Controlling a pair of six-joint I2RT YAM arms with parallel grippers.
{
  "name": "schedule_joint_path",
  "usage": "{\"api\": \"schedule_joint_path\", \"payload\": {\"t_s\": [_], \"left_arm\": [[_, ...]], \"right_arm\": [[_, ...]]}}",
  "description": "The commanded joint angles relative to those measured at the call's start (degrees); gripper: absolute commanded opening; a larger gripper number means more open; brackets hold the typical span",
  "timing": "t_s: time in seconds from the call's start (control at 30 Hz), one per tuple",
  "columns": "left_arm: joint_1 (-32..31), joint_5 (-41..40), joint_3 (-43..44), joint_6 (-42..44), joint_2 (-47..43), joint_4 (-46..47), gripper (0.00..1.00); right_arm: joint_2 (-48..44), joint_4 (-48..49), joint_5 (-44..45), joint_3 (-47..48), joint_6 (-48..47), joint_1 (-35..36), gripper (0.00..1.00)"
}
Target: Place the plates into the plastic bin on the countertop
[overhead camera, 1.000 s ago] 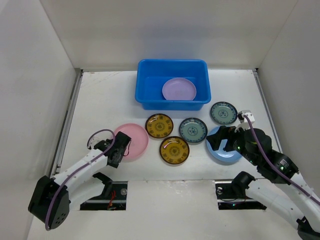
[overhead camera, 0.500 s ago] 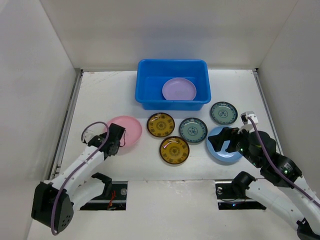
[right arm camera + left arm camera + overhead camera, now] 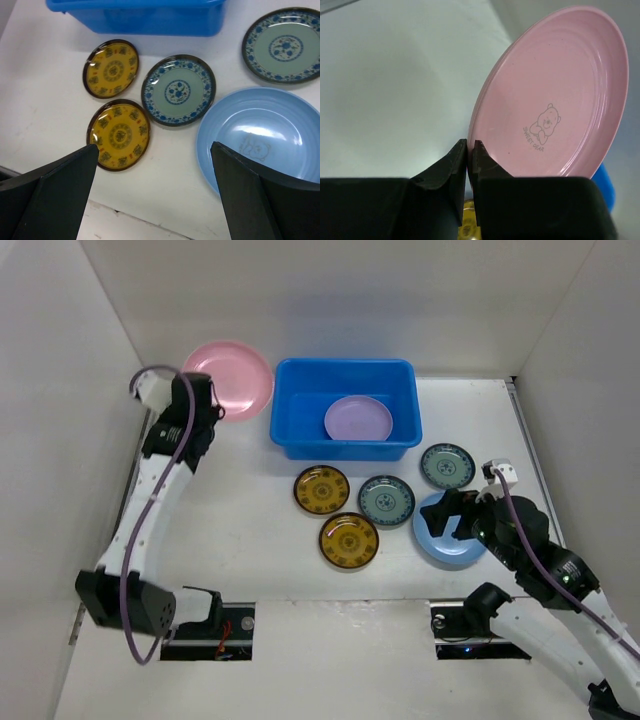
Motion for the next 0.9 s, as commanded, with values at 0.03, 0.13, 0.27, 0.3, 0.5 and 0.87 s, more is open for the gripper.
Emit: {"api": "schedule_joint_path", "payload": {"t_s": [0.03,0.13,0.27,0.3,0.5,0.87], "left_arm": [[-3.0,10.8,14.8,18.6,12.2,15.9,0.02],[-4.6,20.1,24.9,25.0,22.4,19.1,0.02],[-6.2,33.7,35.2,31.4,34.9,23.2,0.03],[-6.6,36.5,37.6,32.5,37.7,23.8,0.03],[-8.0,47.1,46.0,36.6,51.3,25.3,0.03],[-9.8,48.6,48.8,40.4,63.3,29.0,0.09]], "right_arm": [[3.2,2.9,1.4,2.3,-0.5,-4.0,1.00],[5.1,3.6,1.6,2.9,-0.2,-7.3,1.00],[7.2,4.3,2.1,3.7,1.1,-12.9,1.00],[7.3,4.4,2.3,3.8,1.2,-13.8,1.00],[8.6,3.5,3.6,5.1,1.7,-20.2,1.00],[7.9,0.6,7.2,5.7,2.3,-22.7,1.00]]}}
